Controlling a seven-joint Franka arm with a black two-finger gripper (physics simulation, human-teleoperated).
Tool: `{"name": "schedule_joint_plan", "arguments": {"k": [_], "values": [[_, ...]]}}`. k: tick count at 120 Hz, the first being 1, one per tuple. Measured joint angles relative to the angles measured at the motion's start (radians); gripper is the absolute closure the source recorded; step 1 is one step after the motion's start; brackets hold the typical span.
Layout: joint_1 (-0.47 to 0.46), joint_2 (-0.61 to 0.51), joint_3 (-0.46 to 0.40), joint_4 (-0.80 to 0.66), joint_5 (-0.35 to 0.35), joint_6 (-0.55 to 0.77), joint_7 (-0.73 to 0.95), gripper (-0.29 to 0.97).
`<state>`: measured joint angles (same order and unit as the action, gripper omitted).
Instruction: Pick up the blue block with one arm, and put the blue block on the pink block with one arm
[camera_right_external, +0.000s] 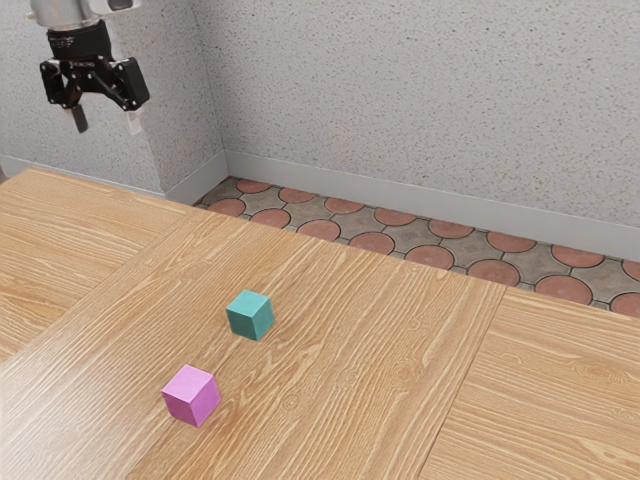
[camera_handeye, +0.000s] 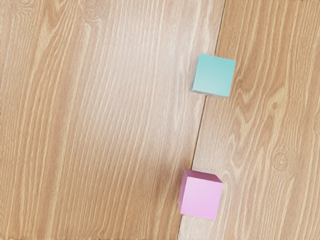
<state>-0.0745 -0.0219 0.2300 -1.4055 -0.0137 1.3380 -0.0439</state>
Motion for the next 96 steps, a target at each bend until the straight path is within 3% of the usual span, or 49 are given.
{"name": "schedule_joint_plan", "arguments": {"k": [28,42,54,70,96], "values": [[0.003,0.0,0.001,0.001,-0.001,-0.006,-0.003,0.0],[0.04,-0.023,-0.086,0.238,0.029,-0.035,-0.003,0.0],[-0.036,-0.016,-0.12,0.276,0.048,-0.042,-0.003,0.0],[-0.114,0.129,-0.14,0.276,0.122,-0.032,-0.005,0.0],[-0.058,0.328,-0.089,0.275,0.154,0.002,-0.009,0.0]]}}
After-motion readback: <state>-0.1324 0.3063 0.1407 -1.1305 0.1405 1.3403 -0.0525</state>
